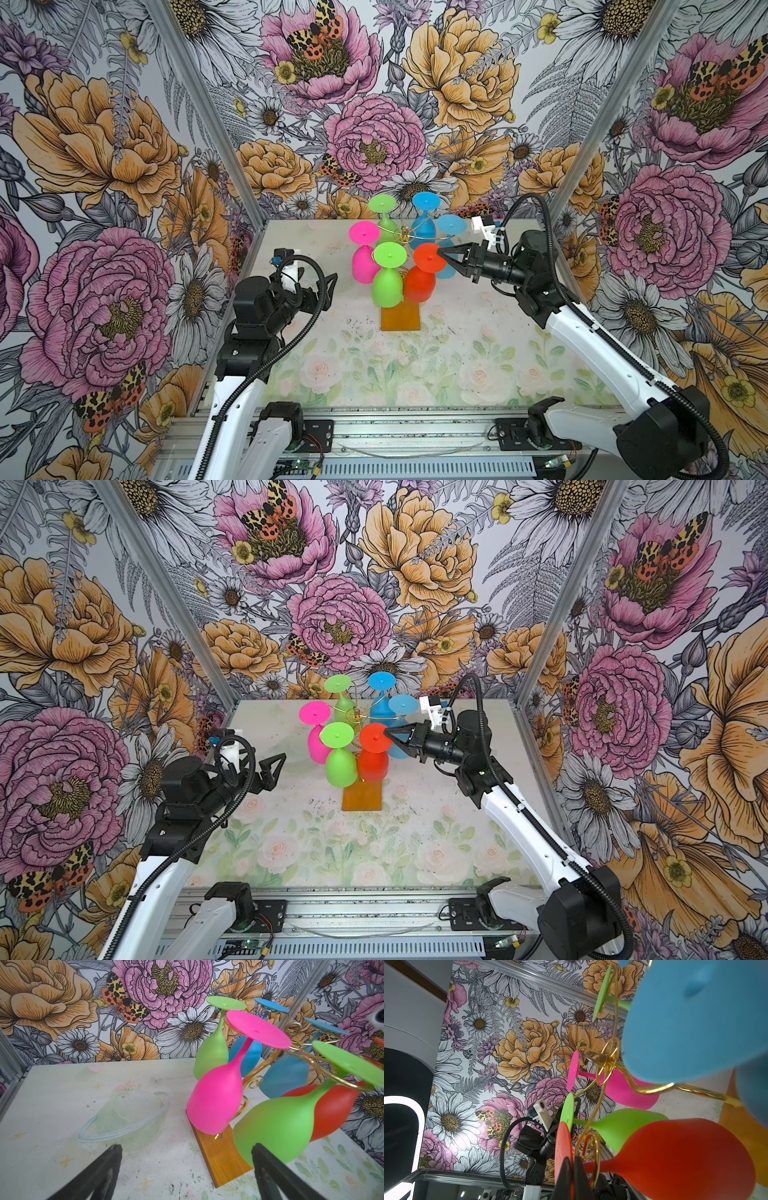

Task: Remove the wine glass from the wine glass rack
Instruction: 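Close the right gripper on the red glass foot and slide it off the rack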

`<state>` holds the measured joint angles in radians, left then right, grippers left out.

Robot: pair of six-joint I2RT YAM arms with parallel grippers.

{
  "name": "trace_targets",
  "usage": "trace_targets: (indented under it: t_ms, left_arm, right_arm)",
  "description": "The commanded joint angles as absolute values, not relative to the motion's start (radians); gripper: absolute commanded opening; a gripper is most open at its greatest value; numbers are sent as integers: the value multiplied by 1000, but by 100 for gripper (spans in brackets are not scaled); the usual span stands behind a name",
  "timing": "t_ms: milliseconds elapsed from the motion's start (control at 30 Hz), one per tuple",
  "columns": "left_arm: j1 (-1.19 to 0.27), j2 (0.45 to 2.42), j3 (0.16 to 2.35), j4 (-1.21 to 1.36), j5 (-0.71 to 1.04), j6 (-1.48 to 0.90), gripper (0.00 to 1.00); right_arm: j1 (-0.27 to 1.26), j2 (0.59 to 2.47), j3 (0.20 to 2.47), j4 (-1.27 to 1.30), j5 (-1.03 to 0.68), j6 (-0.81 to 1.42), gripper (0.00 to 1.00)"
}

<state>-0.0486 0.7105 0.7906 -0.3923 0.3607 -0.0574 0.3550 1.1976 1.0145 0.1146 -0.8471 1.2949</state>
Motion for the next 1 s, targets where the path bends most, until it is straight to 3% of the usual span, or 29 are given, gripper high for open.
trace_targets:
  t_ms: [0,967]
  left_arm:
    - [-54,701,782,-368,368,-67,99]
    - [-51,706,784,-366,374,-66,99]
  right_arm:
    - [362,1208,1057,152,-858,1306,0]
    - [379,1271,1078,260,-730,1355,0]
